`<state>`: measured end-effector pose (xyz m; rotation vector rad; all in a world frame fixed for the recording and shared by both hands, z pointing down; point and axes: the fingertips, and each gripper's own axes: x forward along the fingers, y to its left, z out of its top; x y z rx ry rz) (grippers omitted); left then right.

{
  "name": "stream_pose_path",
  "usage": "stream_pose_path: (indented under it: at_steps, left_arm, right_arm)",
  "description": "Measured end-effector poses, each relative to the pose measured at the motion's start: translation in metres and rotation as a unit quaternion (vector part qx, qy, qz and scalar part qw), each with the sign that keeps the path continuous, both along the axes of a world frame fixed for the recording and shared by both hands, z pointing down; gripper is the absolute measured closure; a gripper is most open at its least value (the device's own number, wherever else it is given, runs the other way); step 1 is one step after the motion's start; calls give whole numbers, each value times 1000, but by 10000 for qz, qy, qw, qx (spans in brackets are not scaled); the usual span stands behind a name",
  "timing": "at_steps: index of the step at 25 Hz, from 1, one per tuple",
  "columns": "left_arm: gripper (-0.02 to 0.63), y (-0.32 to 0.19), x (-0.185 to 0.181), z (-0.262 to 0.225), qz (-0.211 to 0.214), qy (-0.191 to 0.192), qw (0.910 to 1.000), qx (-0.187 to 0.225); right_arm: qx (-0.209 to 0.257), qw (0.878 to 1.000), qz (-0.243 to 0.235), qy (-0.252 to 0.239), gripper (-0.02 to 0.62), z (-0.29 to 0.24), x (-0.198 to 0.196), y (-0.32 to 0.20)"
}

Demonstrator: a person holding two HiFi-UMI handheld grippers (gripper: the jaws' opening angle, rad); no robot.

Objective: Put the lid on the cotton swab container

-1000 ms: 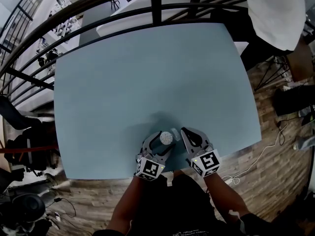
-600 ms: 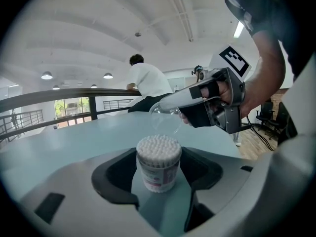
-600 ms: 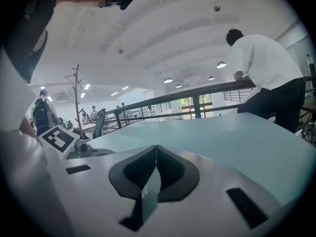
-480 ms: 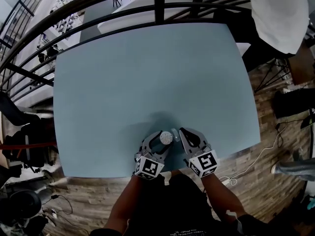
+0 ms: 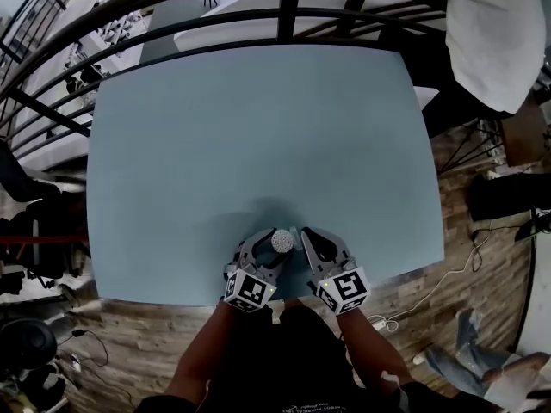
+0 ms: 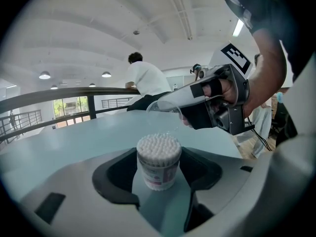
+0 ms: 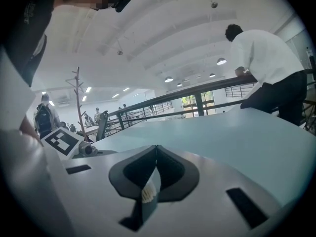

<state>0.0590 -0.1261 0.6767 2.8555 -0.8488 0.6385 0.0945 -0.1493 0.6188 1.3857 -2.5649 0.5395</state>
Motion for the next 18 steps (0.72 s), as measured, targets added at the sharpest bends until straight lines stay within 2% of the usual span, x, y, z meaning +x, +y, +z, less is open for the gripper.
stream_pose_path:
  at_steps: [4, 18]
  left_arm:
    - [326, 0, 0, 2, 17, -17, 10000, -12]
    - [325, -3, 3, 3, 18, -81, 9999, -68]
  right_arm:
    - [-92, 9998, -61, -137, 577, 3, -7, 1]
    - [-352, 9982, -482, 32, 577, 20, -24, 8]
